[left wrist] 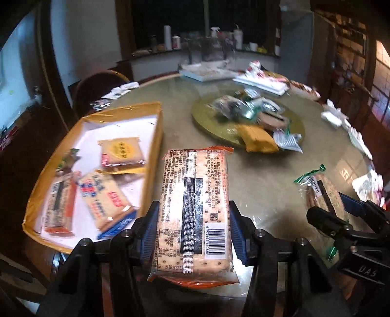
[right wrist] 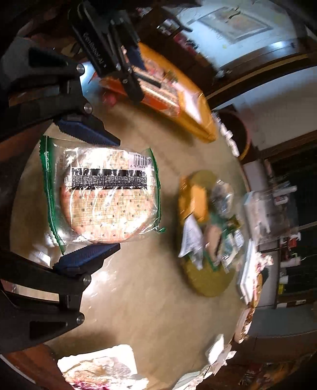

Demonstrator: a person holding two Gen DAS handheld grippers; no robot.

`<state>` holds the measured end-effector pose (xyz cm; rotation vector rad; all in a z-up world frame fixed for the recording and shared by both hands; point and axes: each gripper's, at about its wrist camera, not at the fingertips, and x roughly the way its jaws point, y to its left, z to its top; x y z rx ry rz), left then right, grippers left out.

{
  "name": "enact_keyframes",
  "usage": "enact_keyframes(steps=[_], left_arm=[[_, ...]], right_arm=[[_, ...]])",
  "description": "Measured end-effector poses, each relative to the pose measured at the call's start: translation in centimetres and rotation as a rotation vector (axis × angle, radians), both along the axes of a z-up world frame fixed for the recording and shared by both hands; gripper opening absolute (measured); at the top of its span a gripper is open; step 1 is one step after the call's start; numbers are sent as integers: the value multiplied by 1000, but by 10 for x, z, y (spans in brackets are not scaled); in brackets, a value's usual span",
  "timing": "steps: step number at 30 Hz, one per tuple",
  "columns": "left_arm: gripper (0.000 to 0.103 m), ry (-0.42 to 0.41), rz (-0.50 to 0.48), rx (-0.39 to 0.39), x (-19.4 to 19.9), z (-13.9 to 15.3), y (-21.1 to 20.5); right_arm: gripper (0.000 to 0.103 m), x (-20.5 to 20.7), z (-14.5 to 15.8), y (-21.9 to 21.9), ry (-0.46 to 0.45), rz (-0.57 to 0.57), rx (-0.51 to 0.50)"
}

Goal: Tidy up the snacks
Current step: 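Carry both packs into the white tray and open both tools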

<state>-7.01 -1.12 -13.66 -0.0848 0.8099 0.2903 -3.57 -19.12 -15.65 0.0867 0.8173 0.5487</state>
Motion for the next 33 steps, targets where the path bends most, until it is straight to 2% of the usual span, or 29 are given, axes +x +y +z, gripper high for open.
enact_keyframes(steps=[8, 11, 14, 17, 20, 22, 26, 28, 29, 31, 33], left_arm=[[53, -63, 49, -65, -17, 24, 46], [53, -97, 107, -95, -23, 35, 82], [53, -105, 169, -88, -17, 43, 126], [53, -85, 191, -117, 2, 41, 162], [53, -27, 266, -93, 31, 27, 202], [53, 5, 272, -130, 46, 16, 220], [53, 74, 280, -130, 66, 2, 237], [53, 118, 270, -163, 71, -7, 243], [57, 148, 260, -186, 74, -13, 246], [59, 151, 249, -200, 73, -16, 249], [70, 156, 236, -195, 70, -16, 247]], right_arm=[[77, 13, 32, 51, 7, 116, 88], [77, 29, 39, 87, 10, 165, 91], [77, 53, 44, 131, 35, 236, 106], [77, 84, 49, 184, 61, 294, 103], [77, 111, 43, 234, 92, 313, 77], [77, 123, 35, 262, 114, 316, 49], [77, 140, 23, 296, 145, 299, 4], [78, 149, 15, 304, 161, 288, -24], [78, 153, 11, 306, 173, 278, -40], [78, 156, 9, 306, 186, 272, -17], [83, 157, 11, 304, 185, 267, -20]])
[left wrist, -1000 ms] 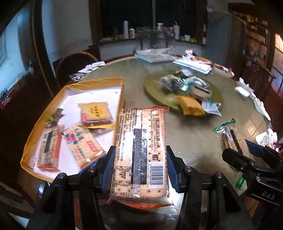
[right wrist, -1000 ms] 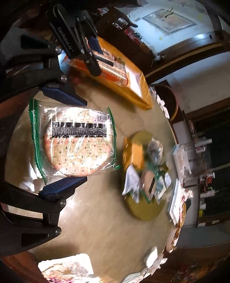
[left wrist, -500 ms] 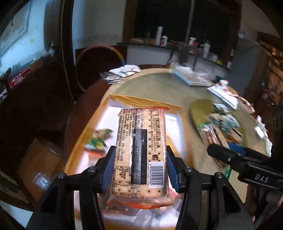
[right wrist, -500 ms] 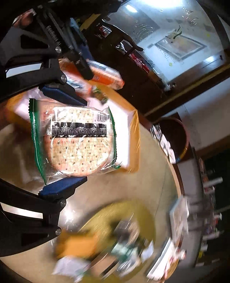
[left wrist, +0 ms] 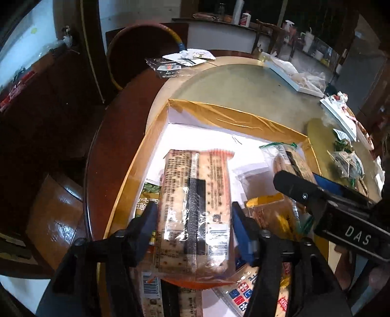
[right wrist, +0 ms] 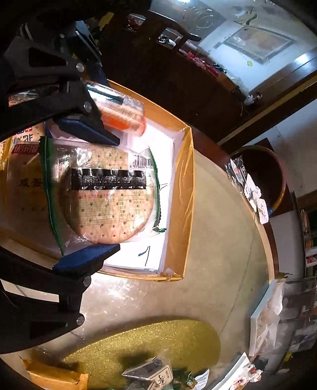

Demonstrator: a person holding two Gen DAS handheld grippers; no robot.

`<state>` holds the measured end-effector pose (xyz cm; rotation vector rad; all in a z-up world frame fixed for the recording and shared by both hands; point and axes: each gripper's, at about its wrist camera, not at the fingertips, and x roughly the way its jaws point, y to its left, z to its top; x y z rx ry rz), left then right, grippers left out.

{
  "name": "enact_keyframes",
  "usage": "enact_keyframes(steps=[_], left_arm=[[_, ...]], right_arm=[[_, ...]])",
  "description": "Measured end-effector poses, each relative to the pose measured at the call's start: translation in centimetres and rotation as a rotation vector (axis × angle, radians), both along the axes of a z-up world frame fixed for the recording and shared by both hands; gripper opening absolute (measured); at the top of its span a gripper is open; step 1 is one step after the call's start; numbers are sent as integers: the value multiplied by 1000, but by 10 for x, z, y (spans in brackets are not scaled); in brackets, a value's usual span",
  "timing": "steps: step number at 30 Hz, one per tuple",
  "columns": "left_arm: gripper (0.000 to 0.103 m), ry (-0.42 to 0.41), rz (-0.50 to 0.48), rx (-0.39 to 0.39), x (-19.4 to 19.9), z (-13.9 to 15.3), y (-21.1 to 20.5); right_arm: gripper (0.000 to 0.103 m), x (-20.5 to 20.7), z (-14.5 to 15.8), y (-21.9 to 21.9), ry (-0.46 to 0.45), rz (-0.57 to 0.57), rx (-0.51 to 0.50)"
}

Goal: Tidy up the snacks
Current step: 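Carry both packs into the white tray and open both tools, then withdraw both tools from the tray back over the table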

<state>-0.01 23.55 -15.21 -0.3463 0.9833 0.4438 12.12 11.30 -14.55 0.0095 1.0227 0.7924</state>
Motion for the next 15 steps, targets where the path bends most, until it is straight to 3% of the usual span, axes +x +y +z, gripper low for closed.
enact_keyframes(steps=[1, 4, 9, 12, 15], left_arm=[[76, -2, -4, -5, -2, 2, -1], [83, -70, 3, -20, -13, 15, -2], [83, -174, 37, -3, -43, 45, -27], [83, -255, -60, -3, -61, 65, -77], [84, -254, -172, -47, -62, 68, -132]], right_arm=[[85, -2, 2, -1, -9, 14, 5], [89, -9, 17, -8, -69, 12, 33], [89, -39, 61, -57, -150, 31, 119], [89, -72, 63, -115, -223, -28, 51], [89, -87, 36, -174, -173, -94, -22]])
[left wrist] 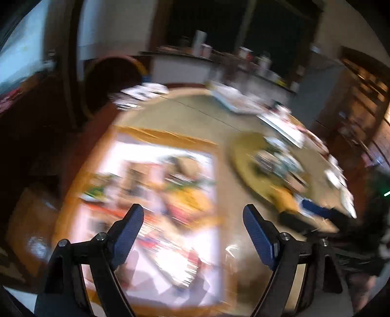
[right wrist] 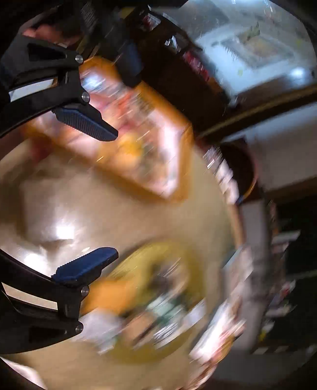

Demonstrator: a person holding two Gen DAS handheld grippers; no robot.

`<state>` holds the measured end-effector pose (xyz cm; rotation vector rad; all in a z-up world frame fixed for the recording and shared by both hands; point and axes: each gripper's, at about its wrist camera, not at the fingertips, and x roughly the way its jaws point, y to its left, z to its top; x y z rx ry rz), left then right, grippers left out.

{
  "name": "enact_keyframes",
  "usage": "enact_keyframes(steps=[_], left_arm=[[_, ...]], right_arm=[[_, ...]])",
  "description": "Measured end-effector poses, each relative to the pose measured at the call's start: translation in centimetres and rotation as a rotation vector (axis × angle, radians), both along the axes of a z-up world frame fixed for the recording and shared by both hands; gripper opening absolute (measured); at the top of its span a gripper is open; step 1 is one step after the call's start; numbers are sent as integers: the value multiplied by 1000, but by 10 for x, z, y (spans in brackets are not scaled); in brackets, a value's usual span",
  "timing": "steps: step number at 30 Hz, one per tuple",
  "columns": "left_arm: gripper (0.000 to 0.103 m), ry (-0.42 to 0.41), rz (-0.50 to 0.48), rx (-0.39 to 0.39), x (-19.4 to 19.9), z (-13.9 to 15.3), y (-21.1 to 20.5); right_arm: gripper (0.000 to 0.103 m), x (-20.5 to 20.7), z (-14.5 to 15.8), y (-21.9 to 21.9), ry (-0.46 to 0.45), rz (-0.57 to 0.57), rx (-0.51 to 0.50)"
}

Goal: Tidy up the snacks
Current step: 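Withdraw both tools from the tray back over the table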

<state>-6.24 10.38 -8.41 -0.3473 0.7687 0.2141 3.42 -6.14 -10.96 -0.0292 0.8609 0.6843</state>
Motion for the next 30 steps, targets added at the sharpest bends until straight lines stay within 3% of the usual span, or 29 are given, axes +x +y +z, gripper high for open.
enact_keyframes(steps=[3, 6, 9, 14, 22, 30], left_arm=[[84, 35, -122, -9, 19, -10, -53], [84, 82, -178, 61, 46, -25, -98], [84, 127, -191, 99, 60, -42, -117], [84, 168, -167, 84, 76, -61, -123], [84, 195, -124, 20, 96, -75, -118], [84, 217, -149, 40, 112, -89, -128]], right_arm=[[89, -5, -40, -71, 29, -164, -129], [89, 0, -66, -112, 45, -257, -206], [89, 11, -79, -133, 78, -289, -206], [89, 32, -79, -137, 66, -320, -236], [99, 49, -83, -137, 47, -365, -248], [103, 51, -84, -139, 33, -361, -240]])
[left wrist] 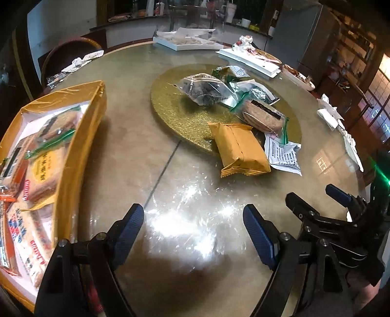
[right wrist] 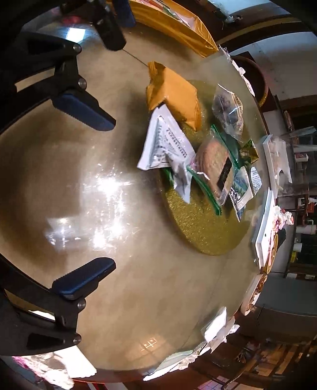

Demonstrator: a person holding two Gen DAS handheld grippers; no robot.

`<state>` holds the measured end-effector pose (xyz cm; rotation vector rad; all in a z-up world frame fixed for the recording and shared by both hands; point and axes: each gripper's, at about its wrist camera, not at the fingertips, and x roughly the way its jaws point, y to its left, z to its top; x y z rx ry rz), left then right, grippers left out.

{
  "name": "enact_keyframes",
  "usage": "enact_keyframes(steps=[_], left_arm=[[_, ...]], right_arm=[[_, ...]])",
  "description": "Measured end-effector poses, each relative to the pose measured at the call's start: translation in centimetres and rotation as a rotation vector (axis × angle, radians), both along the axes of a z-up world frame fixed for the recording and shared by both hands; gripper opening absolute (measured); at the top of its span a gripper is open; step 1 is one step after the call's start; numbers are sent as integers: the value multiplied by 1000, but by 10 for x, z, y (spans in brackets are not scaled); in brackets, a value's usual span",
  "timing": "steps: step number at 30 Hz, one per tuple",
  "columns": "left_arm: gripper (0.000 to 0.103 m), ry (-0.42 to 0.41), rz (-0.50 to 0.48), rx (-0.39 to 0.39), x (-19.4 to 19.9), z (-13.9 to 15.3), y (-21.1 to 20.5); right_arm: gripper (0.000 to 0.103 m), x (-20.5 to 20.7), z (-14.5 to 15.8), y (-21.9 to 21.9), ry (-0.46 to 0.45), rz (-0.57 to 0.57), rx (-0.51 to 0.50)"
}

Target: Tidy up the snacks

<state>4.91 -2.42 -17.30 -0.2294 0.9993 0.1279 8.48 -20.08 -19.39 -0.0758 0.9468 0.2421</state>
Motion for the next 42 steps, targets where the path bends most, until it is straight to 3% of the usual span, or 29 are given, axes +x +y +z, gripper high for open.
enact_keyframes(steps=[16, 21, 27, 30, 33, 42], left_arm=[[84, -63, -33, 17, 33, -11, -12], [86, -61, -28, 91, 41, -15, -16], [87, -57, -29, 119, 41, -15, -19], [91, -50, -18, 124, 42, -16, -17], [103, -16, -5, 140, 49, -19, -16], [103, -41, -55, 147, 50, -21, -16]], right_arm=[[103, 4, 0, 2, -1, 20, 0], [103, 4, 0, 2, -1, 20, 0], [103, 4, 0, 2, -1, 20, 0], [103, 4, 0, 2, -1, 20, 0], [103, 4, 0, 2, -1, 20, -1], [103, 4, 0, 2, -1, 21, -3]])
